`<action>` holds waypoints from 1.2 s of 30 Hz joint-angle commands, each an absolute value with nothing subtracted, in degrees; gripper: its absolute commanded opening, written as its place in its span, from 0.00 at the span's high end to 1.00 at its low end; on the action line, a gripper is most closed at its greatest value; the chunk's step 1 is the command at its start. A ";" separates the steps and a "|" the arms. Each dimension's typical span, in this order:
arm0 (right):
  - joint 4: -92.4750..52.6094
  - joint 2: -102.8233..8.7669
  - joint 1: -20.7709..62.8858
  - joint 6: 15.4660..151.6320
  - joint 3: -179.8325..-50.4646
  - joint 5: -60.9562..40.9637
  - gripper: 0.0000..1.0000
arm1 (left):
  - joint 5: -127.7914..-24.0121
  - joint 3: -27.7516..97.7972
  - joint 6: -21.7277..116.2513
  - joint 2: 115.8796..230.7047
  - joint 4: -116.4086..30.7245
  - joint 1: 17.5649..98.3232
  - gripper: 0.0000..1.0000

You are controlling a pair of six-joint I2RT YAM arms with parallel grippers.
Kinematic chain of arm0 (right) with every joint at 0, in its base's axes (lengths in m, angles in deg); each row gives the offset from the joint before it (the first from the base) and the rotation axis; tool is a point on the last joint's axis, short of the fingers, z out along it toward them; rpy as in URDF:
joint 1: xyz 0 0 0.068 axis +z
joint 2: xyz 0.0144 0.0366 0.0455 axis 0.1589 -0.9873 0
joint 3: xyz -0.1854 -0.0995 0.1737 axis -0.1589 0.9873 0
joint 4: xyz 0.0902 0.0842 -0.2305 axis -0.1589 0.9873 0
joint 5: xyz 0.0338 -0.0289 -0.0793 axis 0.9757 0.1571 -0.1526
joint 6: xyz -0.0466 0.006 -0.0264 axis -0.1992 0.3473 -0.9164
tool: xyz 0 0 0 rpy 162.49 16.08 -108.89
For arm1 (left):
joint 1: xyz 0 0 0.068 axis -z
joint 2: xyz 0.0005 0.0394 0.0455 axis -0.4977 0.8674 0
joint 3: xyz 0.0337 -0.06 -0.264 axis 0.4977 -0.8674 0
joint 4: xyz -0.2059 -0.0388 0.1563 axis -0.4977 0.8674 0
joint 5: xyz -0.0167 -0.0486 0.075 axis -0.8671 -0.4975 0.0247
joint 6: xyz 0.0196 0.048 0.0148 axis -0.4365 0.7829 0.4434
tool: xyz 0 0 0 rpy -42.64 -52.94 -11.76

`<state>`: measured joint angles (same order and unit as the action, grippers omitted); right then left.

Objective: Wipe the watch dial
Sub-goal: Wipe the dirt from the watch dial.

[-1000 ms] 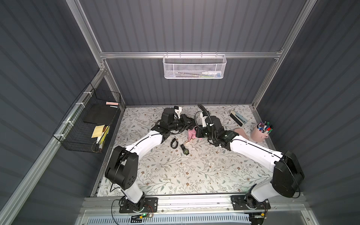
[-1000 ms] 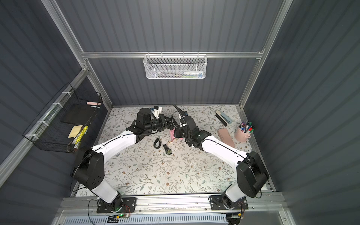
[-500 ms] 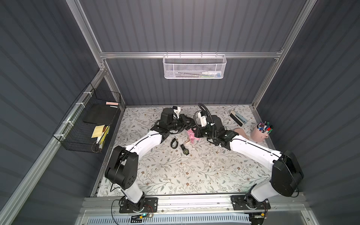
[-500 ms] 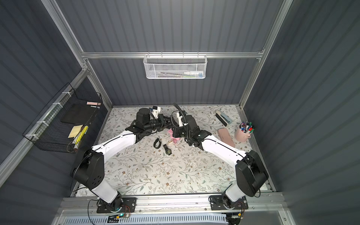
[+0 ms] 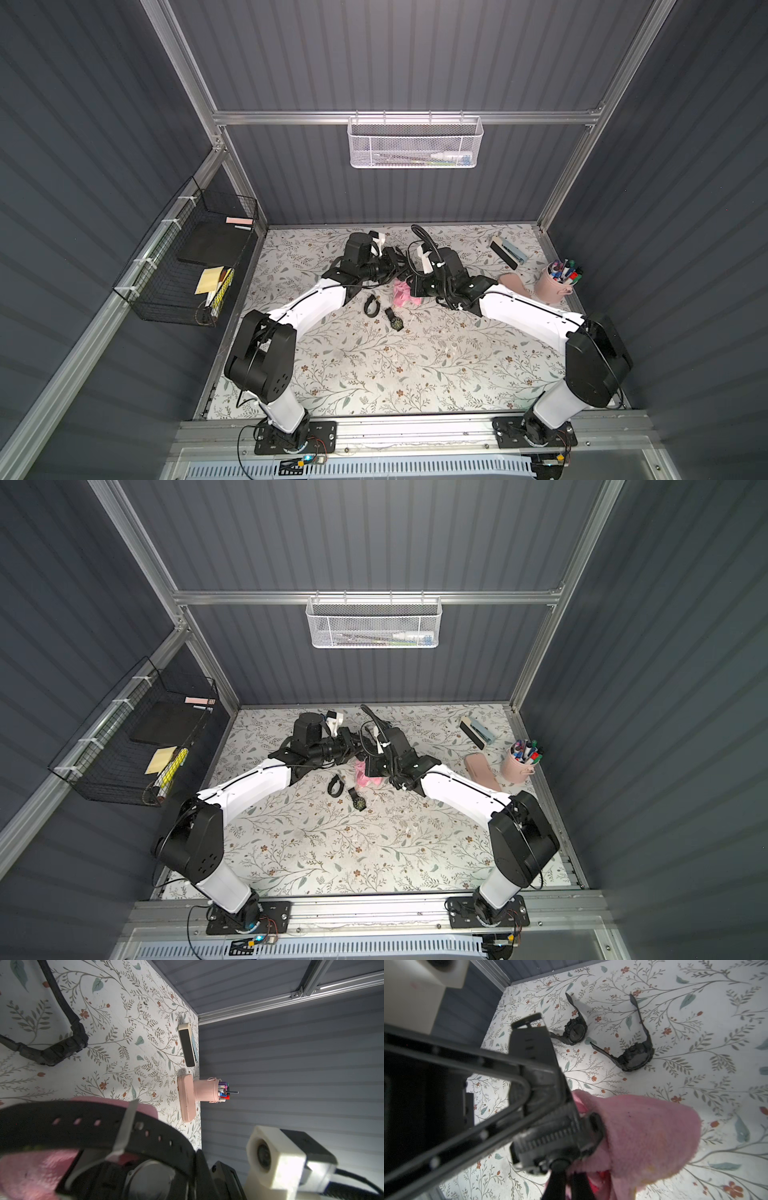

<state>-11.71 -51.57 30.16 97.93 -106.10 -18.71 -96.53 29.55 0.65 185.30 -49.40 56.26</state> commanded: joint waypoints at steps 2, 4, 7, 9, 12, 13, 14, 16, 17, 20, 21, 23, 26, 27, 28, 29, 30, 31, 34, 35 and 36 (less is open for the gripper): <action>-10.24 -49.68 28.63 99.33 -108.66 -26.67 1.00 | -101.75 29.97 1.09 185.62 -48.81 57.79 1.00; -11.14 -48.70 28.65 99.29 -108.58 -26.85 1.00 | -101.73 29.66 0.97 185.75 -48.74 57.79 1.00; -14.97 -46.92 28.67 98.35 -107.69 -24.19 1.00 | -101.73 29.06 0.89 185.93 -49.01 57.79 1.00; -16.78 -46.03 28.97 97.57 -107.48 -22.48 1.00 | -101.64 28.89 0.92 186.08 -49.11 57.79 1.00; -19.83 -45.14 30.12 95.66 -106.90 -20.19 1.00 | -101.56 28.63 0.76 186.42 -49.37 57.75 1.00; -20.71 -45.00 30.50 95.12 -106.78 -19.21 1.00 | -101.53 28.63 0.79 186.53 -49.38 57.79 1.00; -21.78 -44.96 30.98 94.38 -106.54 -18.04 1.00 | -101.49 28.63 0.81 186.63 -49.38 57.74 1.00; -24.16 -45.42 31.64 92.74 -106.19 -14.77 1.00 | -101.47 28.65 0.72 186.90 -49.62 57.79 1.00; -24.79 -46.17 31.88 92.44 -106.46 -12.68 1.00 | -101.49 28.77 0.47 186.96 -49.80 57.79 1.00; -24.08 -48.80 32.79 91.43 -107.69 -8.98 1.00 | -101.75 30.23 0.16 187.41 -50.31 57.79 1.00; -23.94 -49.74 33.14 91.36 -107.99 -8.79 1.00 | -101.77 30.98 0.37 187.50 -49.73 57.79 1.00; -22.15 -51.87 33.33 91.77 -108.94 -8.34 1.00 | -101.73 32.47 0.93 187.51 -48.68 57.78 1.00; -21.26 -53.61 33.39 93.52 -108.77 -10.49 1.00 | -101.99 33.36 1.02 187.60 -48.09 57.78 1.00; -20.66 -53.86 33.38 93.87 -108.79 -11.59 1.00 | -102.03 33.53 0.99 187.60 -48.06 57.79 1.00; -19.88 -54.03 33.33 94.19 -108.77 -12.86 1.00 | -102.12 33.55 1.01 187.53 -48.02 57.77 1.00; -19.41 -54.22 33.31 94.28 -108.76 -13.36 1.00 | -102.07 33.69 0.95 187.51 -48.06 57.75 1.00; -18.97 -54.34 33.35 94.06 -108.92 -13.53 1.00 | -102.08 33.67 1.02 187.45 -47.98 57.79 1.00; -18.37 -54.31 33.36 94.17 -109.06 -13.80 1.00 | -102.15 33.77 0.99 187.46 -48.06 57.79 1.00; -18.44 -53.53 33.36 93.85 -109.22 -13.28 1.00 | -102.00 33.86 1.55 187.73 -47.50 57.79 1.00; -19.01 -52.93 33.33 93.57 -109.21 -12.49 1.00 | -101.99 33.81 1.79 187.84 -47.28 57.74 1.00; -19.55 -52.30 33.31 93.27 -109.29 -11.51 1.00 | -102.00 33.52 1.94 187.94 -47.11 57.79 1.00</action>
